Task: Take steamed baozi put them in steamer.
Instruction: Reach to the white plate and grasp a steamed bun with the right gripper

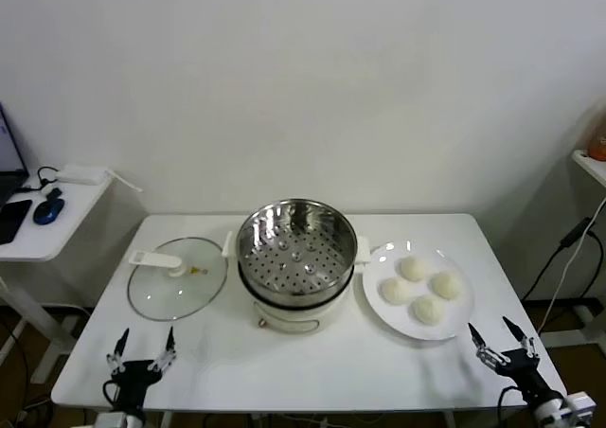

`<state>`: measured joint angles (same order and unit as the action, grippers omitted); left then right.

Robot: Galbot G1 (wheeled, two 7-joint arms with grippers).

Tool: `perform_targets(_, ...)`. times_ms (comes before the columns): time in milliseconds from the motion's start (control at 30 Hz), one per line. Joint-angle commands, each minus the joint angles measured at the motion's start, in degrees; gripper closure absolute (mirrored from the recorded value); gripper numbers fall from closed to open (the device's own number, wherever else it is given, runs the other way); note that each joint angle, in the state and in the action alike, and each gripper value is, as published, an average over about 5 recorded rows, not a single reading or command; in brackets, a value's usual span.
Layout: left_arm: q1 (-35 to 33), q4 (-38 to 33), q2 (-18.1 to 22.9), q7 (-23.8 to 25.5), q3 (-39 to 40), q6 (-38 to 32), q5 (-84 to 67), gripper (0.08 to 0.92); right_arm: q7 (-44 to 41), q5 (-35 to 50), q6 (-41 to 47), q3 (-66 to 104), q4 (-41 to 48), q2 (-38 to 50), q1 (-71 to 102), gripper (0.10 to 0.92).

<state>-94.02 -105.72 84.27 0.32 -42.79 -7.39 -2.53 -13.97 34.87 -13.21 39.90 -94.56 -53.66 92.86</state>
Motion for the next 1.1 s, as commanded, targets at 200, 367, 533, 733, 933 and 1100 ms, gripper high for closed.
perform_targets(200,1.1,0.5,0.0,-0.2,0.2,-1.9,3.7,0.177,-3.2,-4.3,9.4,-2.8,-2.5,9.4,-15.3,0.203)
perform_targets(367,1.5,0.5,-0.4,-0.1,0.4,-2.1,3.4,0.177,-10.5,-6.7,14.6,-9.5,1.5,18.0,-28.5,0.203)
perform_targets(533,1.5,0.5,-1.3,0.0,0.7,-2.2,3.4,0.177,-23.0,-11.0,16.1,-21.7,9.7,24.7,-43.7,0.203)
perform_targets(733,1.6,1.0,-2.1,0.0,0.9,-2.6,3.3,0.177,-37.5,-15.5,15.9,-44.7,19.6,27.8,-67.0,0.203)
perform_targets(933,1.5,1.0,-2.7,-0.1,0.8,-2.1,2.5,0.177,-49.7,-22.1,14.3,-72.9,30.0,23.9,-96.3,0.203)
perform_targets(1100,1.6,0.8,-3.0,-0.2,0.5,-2.0,2.2,0.177,-55.9,-24.4,10.7,-93.8,40.1,15.7,-113.5,0.203)
